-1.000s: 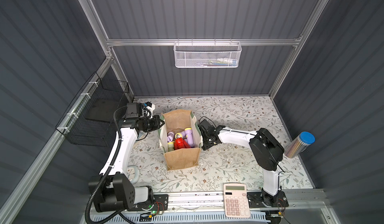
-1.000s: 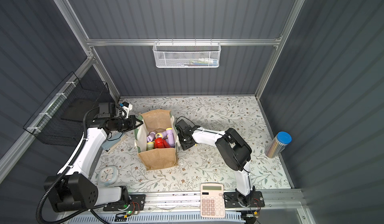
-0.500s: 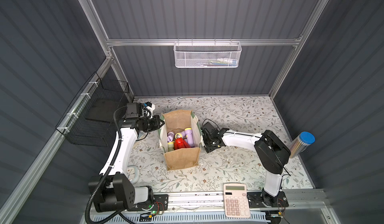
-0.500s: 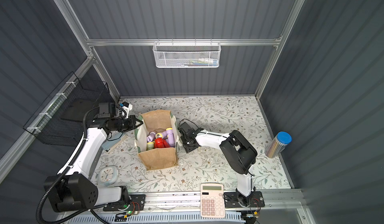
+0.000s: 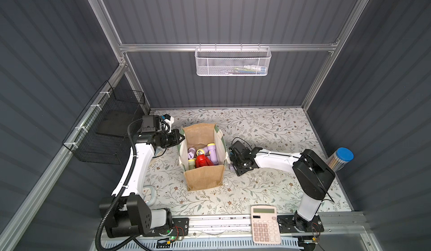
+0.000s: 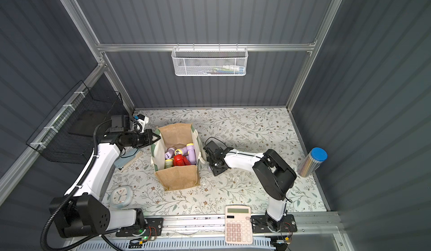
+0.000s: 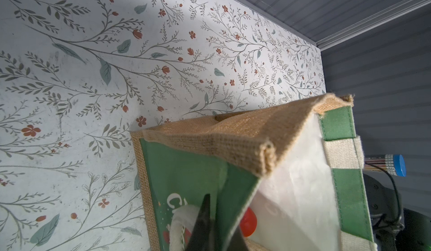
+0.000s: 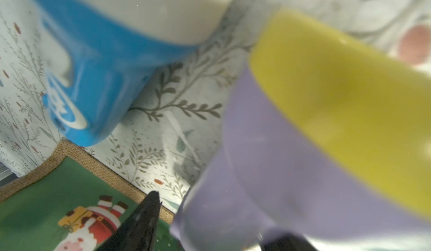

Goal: Put the flashlights into the tote bags
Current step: Pick up the flashlight from the center of the board.

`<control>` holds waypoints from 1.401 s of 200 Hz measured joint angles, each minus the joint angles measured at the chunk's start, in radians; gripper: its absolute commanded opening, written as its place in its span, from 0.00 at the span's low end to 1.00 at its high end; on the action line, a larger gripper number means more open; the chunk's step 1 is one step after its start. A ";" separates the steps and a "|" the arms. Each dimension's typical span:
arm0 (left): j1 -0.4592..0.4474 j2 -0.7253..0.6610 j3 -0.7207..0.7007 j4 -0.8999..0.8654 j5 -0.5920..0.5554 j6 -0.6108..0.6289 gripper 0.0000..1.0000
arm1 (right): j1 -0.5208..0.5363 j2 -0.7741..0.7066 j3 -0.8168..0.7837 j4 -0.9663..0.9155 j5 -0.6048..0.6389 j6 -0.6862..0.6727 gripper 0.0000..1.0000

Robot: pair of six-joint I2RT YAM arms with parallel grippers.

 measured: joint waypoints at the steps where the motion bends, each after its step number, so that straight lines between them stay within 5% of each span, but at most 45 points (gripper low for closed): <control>1: 0.000 0.000 0.000 0.000 0.000 0.000 0.00 | 0.000 -0.003 -0.003 0.000 0.001 0.001 0.68; 187: 0.000 -0.010 0.000 -0.005 -0.001 0.000 0.00 | 0.043 -0.002 0.011 -0.076 -0.024 -0.001 0.66; 280: 0.000 -0.011 0.000 -0.005 -0.001 0.000 0.00 | 0.036 -0.043 -0.054 -0.056 -0.047 -0.034 0.39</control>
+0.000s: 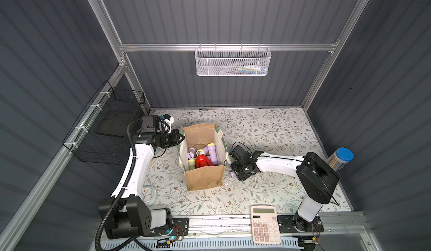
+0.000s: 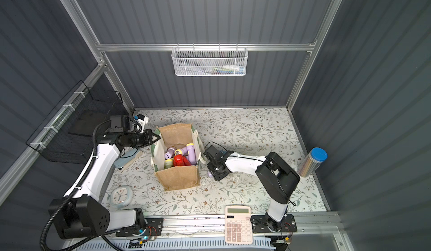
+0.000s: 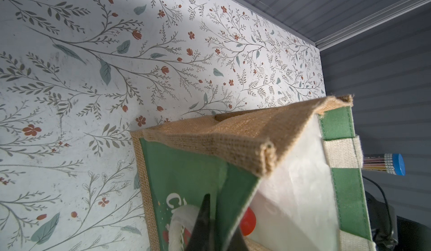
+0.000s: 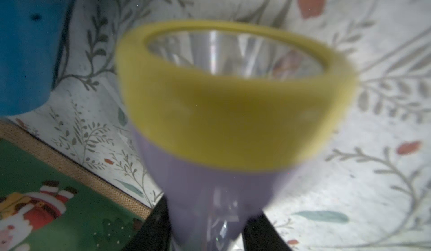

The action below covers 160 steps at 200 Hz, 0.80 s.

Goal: Put the flashlights into the tote bags
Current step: Pick up the flashlight from the center of the board.

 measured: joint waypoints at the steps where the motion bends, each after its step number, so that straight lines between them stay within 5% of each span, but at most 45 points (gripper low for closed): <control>1: 0.000 0.000 0.000 0.000 0.000 0.000 0.00 | 0.000 -0.001 -0.001 0.000 0.000 -0.001 0.39; 99: 0.000 0.000 0.000 0.000 0.000 0.000 0.00 | -0.010 -0.206 -0.119 -0.096 0.091 -0.074 0.18; 160: 0.000 0.000 0.000 0.000 0.000 0.000 0.00 | -0.045 -0.441 -0.052 -0.230 0.312 -0.333 0.15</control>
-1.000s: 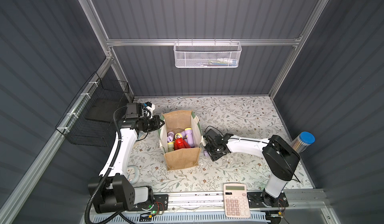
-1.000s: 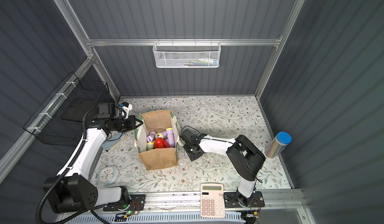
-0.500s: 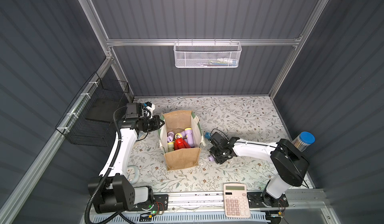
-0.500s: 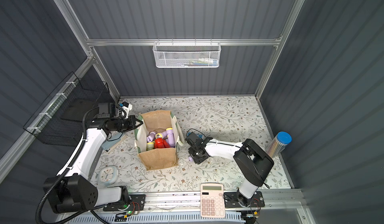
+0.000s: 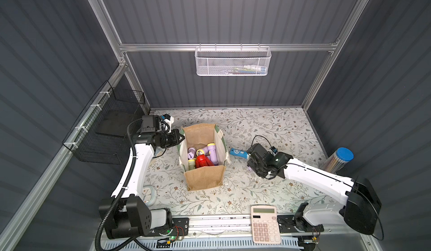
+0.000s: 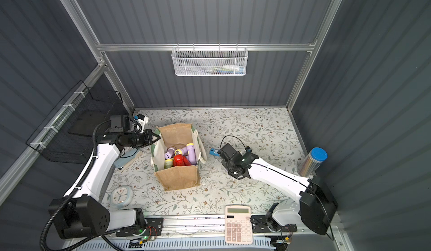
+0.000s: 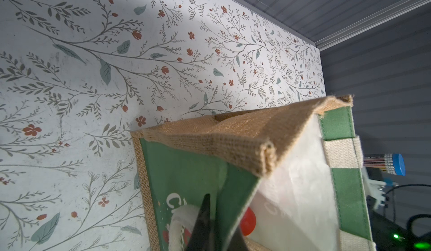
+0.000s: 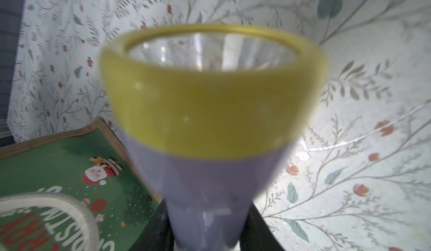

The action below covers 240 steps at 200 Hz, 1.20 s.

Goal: Put the flashlights into the tote bags
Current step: Place the flashlight in the canvas bag.

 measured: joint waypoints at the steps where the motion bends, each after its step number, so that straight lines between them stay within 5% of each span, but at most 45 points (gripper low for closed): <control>1: 0.000 0.000 0.000 0.000 0.000 0.000 0.00 | 0.000 -0.002 0.002 -0.002 0.002 -0.004 0.15; 49: 0.000 0.000 0.000 0.000 0.007 0.000 0.00 | -0.039 -0.070 0.192 0.021 0.055 -0.359 0.15; 107: 0.000 0.000 0.000 0.004 0.058 0.000 0.00 | -0.045 0.042 0.477 0.095 -0.149 -0.681 0.16; 166: 0.000 0.003 -0.012 0.030 0.108 -0.008 0.00 | -0.034 0.218 0.624 0.143 -0.439 -0.803 0.17; 240: 0.000 0.004 -0.013 0.037 0.086 -0.019 0.00 | 0.040 0.399 0.722 0.168 -0.659 -0.830 0.17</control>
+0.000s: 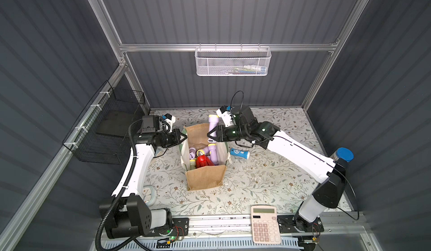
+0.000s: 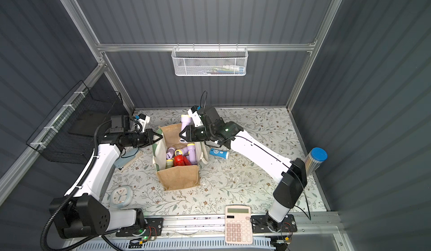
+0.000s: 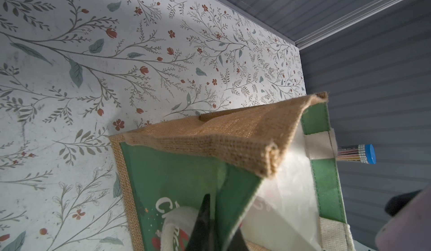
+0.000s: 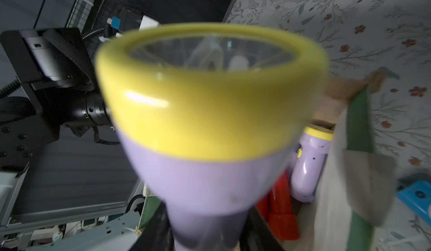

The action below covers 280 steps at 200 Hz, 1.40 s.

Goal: Put the flashlights into the tote bags
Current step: Place the flashlight in the canvas bag.

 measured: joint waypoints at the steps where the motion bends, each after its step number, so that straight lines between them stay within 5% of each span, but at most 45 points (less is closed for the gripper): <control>1: 0.000 0.000 0.000 0.000 -0.001 0.000 0.00 | 0.001 0.001 0.001 0.000 -0.001 0.000 0.17; 180: 0.000 0.000 0.000 -0.001 -0.037 0.000 0.00 | 0.148 0.383 0.177 -0.073 -0.148 0.037 0.19; 280: 0.001 0.000 0.000 -0.008 -0.068 0.000 0.00 | 0.156 0.524 0.345 -0.216 -0.231 0.038 0.36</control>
